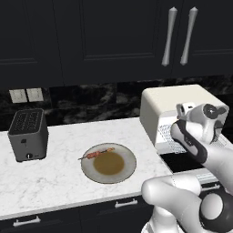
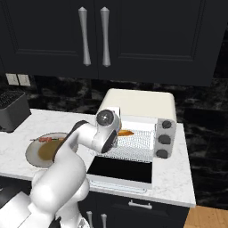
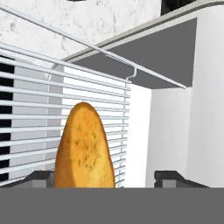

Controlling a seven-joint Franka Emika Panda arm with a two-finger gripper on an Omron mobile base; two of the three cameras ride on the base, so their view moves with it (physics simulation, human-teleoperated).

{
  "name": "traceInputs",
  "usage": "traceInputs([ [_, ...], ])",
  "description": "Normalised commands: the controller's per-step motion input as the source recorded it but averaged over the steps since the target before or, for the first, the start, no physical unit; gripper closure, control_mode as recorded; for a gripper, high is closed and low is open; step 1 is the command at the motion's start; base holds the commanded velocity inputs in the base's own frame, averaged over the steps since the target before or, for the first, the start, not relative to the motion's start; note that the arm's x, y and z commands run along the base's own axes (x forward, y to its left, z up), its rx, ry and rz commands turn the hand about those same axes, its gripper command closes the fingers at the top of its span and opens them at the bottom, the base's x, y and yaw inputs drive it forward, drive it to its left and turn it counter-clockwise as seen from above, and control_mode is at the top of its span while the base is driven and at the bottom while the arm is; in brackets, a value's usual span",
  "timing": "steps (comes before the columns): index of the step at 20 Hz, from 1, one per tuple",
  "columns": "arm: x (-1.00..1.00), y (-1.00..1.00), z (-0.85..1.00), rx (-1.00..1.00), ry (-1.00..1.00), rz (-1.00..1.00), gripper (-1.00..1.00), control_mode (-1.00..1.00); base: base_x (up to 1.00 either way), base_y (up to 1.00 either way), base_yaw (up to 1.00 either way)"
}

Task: Pick up the kebab skewer and baguette bread, and place them inside the toaster oven. Close the toaster oven door and start by setting the timer.

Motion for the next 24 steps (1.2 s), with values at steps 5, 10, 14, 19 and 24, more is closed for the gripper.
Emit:
traceInputs([
  [5, -0.71, -0.01, 0.0, 0.0, 0.18, 0.0, -1.0, -1.0, 0.0, 0.0, 0.0],
  [10, -0.8, 0.01, 0.13, 0.0, 0.1, 0.0, -1.0, -1.0, 0.0, 0.0, 0.0],
  [14, -0.24, 0.57, 0.34, 0.0, 0.27, 0.0, -1.0, -1.0, 0.0, 0.0, 0.0],
  [19, -0.07, 1.0, 0.16, 0.0, 0.32, 0.01, -1.0, -1.0, 0.0, 0.0, 0.0],
  [24, 0.1, 1.0, 0.18, 0.0, 0.34, 0.06, -1.0, -1.0, 0.0, 0.0, 0.0],
])
